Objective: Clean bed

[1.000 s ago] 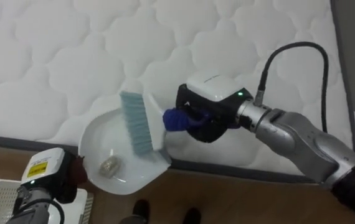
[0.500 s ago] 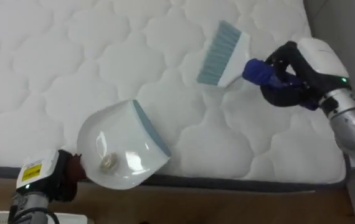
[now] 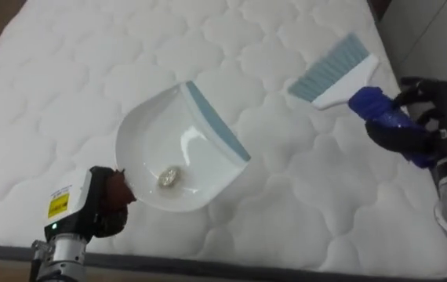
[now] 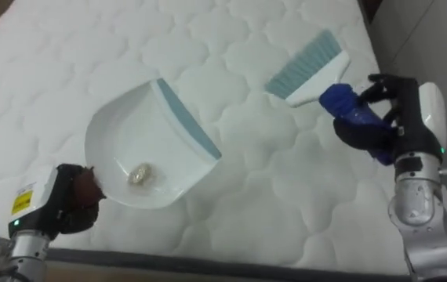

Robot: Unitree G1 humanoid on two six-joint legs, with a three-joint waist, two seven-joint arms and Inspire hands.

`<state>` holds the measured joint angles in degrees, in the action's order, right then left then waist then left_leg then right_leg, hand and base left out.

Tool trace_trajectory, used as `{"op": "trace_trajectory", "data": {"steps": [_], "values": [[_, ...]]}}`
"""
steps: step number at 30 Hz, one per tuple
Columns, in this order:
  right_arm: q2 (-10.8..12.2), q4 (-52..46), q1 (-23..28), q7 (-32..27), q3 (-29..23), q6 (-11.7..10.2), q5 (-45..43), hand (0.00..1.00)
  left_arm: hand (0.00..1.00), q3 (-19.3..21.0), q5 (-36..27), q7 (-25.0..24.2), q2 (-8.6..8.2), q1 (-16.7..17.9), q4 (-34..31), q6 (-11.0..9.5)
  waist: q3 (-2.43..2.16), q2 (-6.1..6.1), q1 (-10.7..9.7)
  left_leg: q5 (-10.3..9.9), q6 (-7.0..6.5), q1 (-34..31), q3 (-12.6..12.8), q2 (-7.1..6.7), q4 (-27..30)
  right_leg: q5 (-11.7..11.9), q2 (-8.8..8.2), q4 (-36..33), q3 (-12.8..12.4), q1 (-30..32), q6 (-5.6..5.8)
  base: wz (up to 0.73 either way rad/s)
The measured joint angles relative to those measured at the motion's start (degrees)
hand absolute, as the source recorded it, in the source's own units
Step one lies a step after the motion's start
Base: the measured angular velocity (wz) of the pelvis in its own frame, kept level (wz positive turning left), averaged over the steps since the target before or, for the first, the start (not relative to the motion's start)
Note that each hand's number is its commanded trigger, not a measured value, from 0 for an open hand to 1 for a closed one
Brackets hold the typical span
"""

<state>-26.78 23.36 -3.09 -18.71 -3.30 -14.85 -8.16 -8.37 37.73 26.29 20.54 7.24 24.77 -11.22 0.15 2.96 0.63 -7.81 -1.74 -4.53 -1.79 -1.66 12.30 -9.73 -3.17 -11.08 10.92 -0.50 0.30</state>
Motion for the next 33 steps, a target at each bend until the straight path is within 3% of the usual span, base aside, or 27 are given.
{"op": "trace_trajectory", "data": {"steps": [5,7,11,14,18,20,21,23,25,26,27,28,29,30,31,32,33], "values": [[1.0,-0.2,0.3,0.1,0.0,0.0,0.2,0.00,1.00,1.9,0.0,-0.6,-1.35,1.3,-3.5,-0.1,-0.12,-0.58,0.8,0.0,0.06,1.5,-1.0,-0.10,0.0,0.0,0.21,0.5,0.1,-2.1,-0.02,0.09],[2.5,-1.9,0.8,0.0,-0.1,0.0,2.5,0.00,1.00,2.8,-0.3,-0.7,-2.13,2.2,-5.0,-0.2,-0.12,-0.71,1.3,-0.1,0.24,2.0,-1.6,-0.14,0.3,0.0,0.33,0.5,0.1,-2.8,-0.02,0.10],[2.8,-6.3,2.4,0.1,0.0,0.0,8.7,0.00,1.00,3.1,-1.1,-1.2,-2.24,2.4,-6.9,-0.2,-0.09,-0.71,1.6,-0.2,0.47,1.1,-3.5,-0.25,1.8,-0.2,0.69,0.5,0.1,-3.4,-0.28,0.24],[4.3,-6.6,2.5,0.0,0.0,-0.1,8.6,0.00,1.00,4.2,-1.1,-2.0,-2.25,2.6,-8.3,-0.6,-0.05,-0.79,3.4,-0.6,0.99,0.0,-4.0,-0.12,3.7,-0.3,1.31,0.2,0.4,-3.2,-0.77,0.08],[5.4,-5.4,2.5,0.0,0.1,-0.1,8.1,0.00,1.00,6.4,-1.2,-2.3,-4.16,2.5,-8.3,-0.9,0.19,-1.53,4.7,-0.8,1.60,-4.4,-6.0,0.02,7.5,-1.2,1.87,-2.3,2.9,-0.7,-1.80,0.40],[5.4,-4.5,2.5,-0.1,0.1,-0.1,8.2,0.00,1.00,6.5,-1.1,-2.2,-4.22,2.6,-8.3,-0.9,0.45,-2.04,4.8,-0.7,1.78,-5.8,-5.9,0.10,8.6,-1.9,2.10,-2.9,3.6,-0.4,-2.12,0.64],[5.4,-4.2,2.4,-0.2,0.1,-0.1,8.1,0.00,1.00,6.6,-1.2,-2.2,-4.24,2.5,-8.3,-0.9,0.44,-2.30,4.8,-0.4,1.82,-7.1,-4.5,0.42,9.2,-2.9,2.27,-3.4,4.1,-0.1,-2.42,0.71],[5.7,-4.1,2.5,-0.5,0.1,-0.1,8.1,0.00,1.00,7.2,-1.2,-2.1,-4.31,2.5,-8.2,-1.2,0.45,-2.24,4.5,1.1,1.42,-8.6,0.2,1.55,9.1,-4.0,1.45,-5.1,6.2,1.4,-2.76,0.75],[5.8,-4.0,2.7,-0.8,0.1,-0.2,8.2,0.00,1.00,8.2,-1.0,-2.1,-4.50,2.6,-7.9,-1.5,0.48,-2.01,4.4,3.7,0.61,-9.7,6.1,2.86,7.3,-5.1,-0.38,-6.8,10.8,2.4,-3.35,0.82],[5.8,-4.0,2.9,-0.8,-0.1,-0.5,8.2,0.00,1.00,8.5,-1.0,-2.1,-4.57,2.6,-7.9,-1.5,0.50,-1.86,4.3,4.6,0.55,-9.7,7.4,2.92,6.3,-5.2,-0.83,-6.7,12.3,2.6,-3.51,0.85],[5.7,-4.0,3.3,-1.2,-0.3,-0.9,8.3,0.00,1.00,9.2,-1.1,-2.0,-4.66,2.6,-7.9,-2.0,0.87,-1.18,3.9,4.9,0.48,-10.1,10.4,3.65,7.0,-5.5,-1.82,-6.8,16.2,2.5,-3.75,0.65],[5.9,-4.0,3.5,-1.0,-0.1,-0.9,8.7,0.00,1.00,9.9,-1.3,-1.8,-4.69,2.9,-7.9,-2.1,0.78,-0.98,4.4,2.1,0.87,-10.5,14.0,6.03,11.8,-5.6,-2.78,-6.6,21.1,1.8,-3.64,0.56],[6.0,-4.1,3.5,-0.6,0.0,-1.1,8.9,0.00,1.00,10.3,-1.5,-1.7,-4.71,3.0,-7.9,-2.1,0.75,-0.95,4.3,0.4,1.38,-10.5,15.0,7.35,14.5,-5.6,-2.89,-6.3,23.3,1.3,-3.58,0.42],[6.0,-4.3,3.5,0.1,-0.1,-1.6,9.7,0.00,1.00,10.7,-2.2,-1.7,-4.72,3.1,-7.9,-2.1,0.67,-1.00,3.9,-2.1,2.26,-10.2,16.1,10.25,18.2,-5.7,-2.88,-6.0,27.0,0.3,-3.45,0.56],[6.0,-4.3,3.4,0.1,-0.1,-1.8,10.3,0.00,1.00,10.9,-2.3,-1.7,-4.72,3.1,-7.9,-2.2,0.65,-1.06,3.4,-3.0,3.08,-10.1,17.1,12.90,19.3,-5.7,-3.04,-6.9,30.3,-0.1,-3.18,0.72],[6.0,-4.3,3.4,0.2,-0.2,-1.8,10.4,0.00,1.00,10.9,-2.2,-1.7,-4.72,3.1,-7.8,-2.2,0.64,-1.19,2.8,-3.0,3.35,-10.2,17.1,13.27,18.4,-6.1,-3.09,-7.7,31.7,-0.4,-2.80,1.03],[6.0,-4.3,3.5,0.1,-0.6,-1.9,10.4,0.00,1.00,10.6,-2.2,-1.7,-4.79,3.3,-7.8,-2.2,0.62,-1.09,1.0,-2.9,3.59,-10.1,17.0,12.16,16.1,-6.6,-3.68,-9.0,32.1,-0.5,-2.14,1.43]]}}
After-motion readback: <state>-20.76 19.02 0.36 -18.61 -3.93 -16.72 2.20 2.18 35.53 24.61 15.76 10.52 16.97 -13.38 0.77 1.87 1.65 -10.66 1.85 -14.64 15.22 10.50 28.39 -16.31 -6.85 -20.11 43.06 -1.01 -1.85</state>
